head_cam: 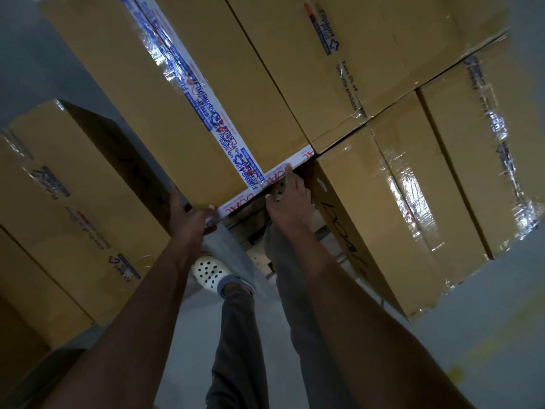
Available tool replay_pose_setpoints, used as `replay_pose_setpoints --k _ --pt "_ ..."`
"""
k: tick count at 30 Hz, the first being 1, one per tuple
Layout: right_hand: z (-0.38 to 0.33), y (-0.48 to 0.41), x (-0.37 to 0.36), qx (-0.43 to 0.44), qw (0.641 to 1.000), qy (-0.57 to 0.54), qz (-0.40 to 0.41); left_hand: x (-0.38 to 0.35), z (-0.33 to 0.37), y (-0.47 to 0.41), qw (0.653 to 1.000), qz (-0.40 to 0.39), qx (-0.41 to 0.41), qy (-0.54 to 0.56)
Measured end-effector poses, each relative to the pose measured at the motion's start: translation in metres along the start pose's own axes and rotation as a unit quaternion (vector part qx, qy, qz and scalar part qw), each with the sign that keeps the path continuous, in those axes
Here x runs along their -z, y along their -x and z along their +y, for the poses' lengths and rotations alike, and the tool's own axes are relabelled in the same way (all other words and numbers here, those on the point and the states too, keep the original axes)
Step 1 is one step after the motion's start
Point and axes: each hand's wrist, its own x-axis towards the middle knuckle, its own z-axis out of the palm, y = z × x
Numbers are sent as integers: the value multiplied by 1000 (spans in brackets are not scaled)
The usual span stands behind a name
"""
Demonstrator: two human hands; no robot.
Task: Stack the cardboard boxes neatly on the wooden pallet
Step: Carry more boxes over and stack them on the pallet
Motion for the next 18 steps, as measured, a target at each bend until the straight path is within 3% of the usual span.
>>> replay_pose_setpoints --k 5,11,18 --pt "-13 2 4 -1 998 32 52 4 -6 8 999 -3 1 -44" --pt "-16 -22 26 -41 995 -14 93 17 -15 5 970 -3 -52 -238" --pt "-4 -40 31 -39 996 -32 72 18 -9 6 952 -4 -104 -289"
